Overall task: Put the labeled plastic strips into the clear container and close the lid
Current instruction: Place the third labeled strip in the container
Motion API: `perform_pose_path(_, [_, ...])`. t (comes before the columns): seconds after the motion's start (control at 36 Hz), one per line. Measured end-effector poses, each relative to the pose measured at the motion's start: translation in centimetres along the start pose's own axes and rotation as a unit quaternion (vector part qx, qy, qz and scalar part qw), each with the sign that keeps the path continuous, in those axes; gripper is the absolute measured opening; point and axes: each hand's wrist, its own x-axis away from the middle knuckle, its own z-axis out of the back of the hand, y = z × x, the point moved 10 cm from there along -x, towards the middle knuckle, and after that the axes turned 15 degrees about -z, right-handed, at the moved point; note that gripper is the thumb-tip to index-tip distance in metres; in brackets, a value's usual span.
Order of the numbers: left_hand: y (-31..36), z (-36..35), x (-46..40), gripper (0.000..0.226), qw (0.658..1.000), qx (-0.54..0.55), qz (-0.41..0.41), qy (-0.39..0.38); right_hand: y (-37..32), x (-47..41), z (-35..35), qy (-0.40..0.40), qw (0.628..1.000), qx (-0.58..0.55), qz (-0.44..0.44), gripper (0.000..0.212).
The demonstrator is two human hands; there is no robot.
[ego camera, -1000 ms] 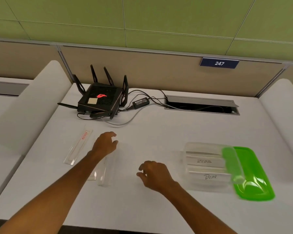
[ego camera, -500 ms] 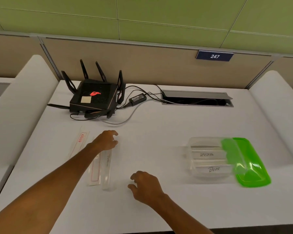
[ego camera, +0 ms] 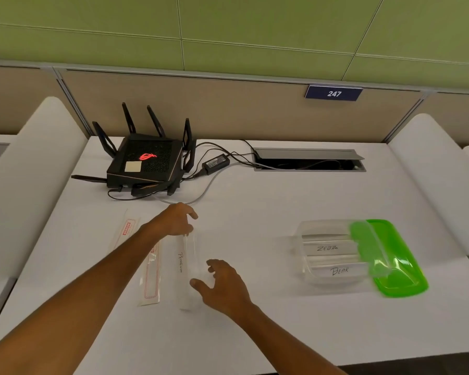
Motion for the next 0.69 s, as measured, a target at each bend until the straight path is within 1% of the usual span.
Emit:
perform_pose_path(0.11, [1.6, 1.1, 0.2, 0.044, 0.998, 0.045, 0.012, 0.035, -0.5, -0.5, 0.3, -0.006, 1.0, -0.009, -0.005, 0.098])
perform_pose_path(0.22, [3.0, 1.9, 0.7, 0.042, 0.992, 0.1, 0.031, 0.065, -0.4, -0.9, 1.9, 0.026, 1.0, -0.004, 0.008, 0.102])
perform_pose_path(0.33, [4.4, 2.9, 1.3, 0.037, 0.981, 0.154, 0.05, 0.104, -0.3, -0.9, 4.5, 0.073, 0.996, 0.007, 0.046, 0.095])
perform_pose_path(0.44, [5.8, 3.6, 1.9, 0.03, 0.963, 0.215, 0.074, 0.144, -0.3, -0.2, 8.1, 0.121, 0.989, 0.012, 0.087, 0.088])
perform_pose_path(0.56, [8.0, 3.6, 2.4, 0.024, 0.944, 0.263, 0.086, 0.178, -0.7, 0.9, 12.5, 0.187, 0.969, 0.063, 0.152, 0.077])
perform_pose_path(0.67, [9.5, 3.6, 2.8, 0.017, 0.923, 0.311, 0.084, 0.212, -1.4, 1.9, 15.2, 0.204, 0.954, 0.12, 0.182, 0.072])
perform_pose_path(0.69, [10.0, 3.6, 2.9, 0.017, 0.917, 0.323, 0.081, 0.217, -1.8, 2.2, 16.2, 0.224, 0.945, 0.133, 0.197, 0.072])
